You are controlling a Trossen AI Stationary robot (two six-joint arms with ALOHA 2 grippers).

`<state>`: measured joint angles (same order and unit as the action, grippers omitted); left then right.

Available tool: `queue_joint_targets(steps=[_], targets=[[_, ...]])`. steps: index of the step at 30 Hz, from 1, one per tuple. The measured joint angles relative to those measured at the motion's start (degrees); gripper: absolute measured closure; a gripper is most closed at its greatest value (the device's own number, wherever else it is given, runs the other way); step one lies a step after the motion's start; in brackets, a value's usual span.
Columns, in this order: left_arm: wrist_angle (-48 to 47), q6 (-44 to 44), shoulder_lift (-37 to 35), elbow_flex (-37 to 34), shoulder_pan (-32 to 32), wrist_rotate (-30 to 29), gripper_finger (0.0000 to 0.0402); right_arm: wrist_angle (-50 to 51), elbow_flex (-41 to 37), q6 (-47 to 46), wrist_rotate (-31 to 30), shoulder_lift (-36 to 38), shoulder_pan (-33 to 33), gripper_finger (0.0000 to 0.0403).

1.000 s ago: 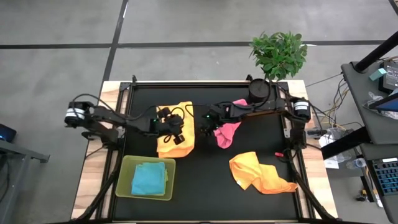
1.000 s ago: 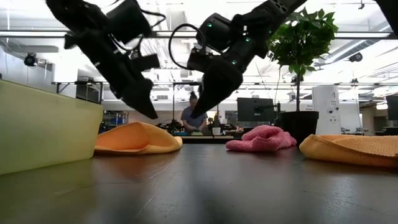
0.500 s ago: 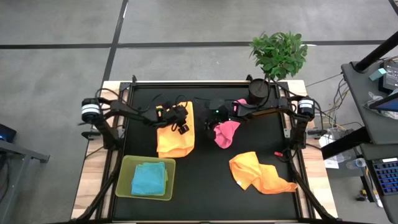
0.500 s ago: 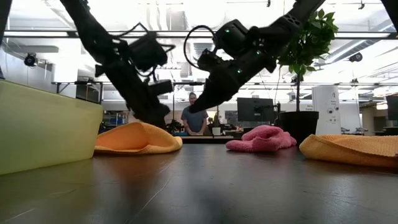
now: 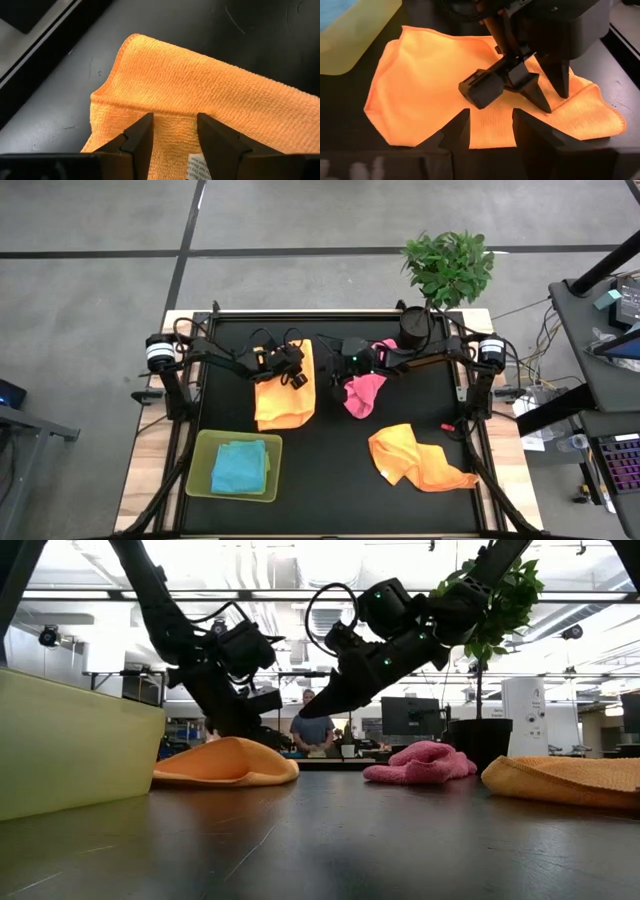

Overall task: Fold microfiber towels
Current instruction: Fold the left orange microfiber towel

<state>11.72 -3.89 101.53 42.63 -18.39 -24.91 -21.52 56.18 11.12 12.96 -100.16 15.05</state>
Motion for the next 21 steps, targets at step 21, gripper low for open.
queue_joint_targets(steps=[21], targets=[[-3.3,1.4,-8.6,-0.7,-0.1,-1.3,0.0401,-0.1,0.1,-0.3,-0.1,-0.2,0.6,0.0269]])
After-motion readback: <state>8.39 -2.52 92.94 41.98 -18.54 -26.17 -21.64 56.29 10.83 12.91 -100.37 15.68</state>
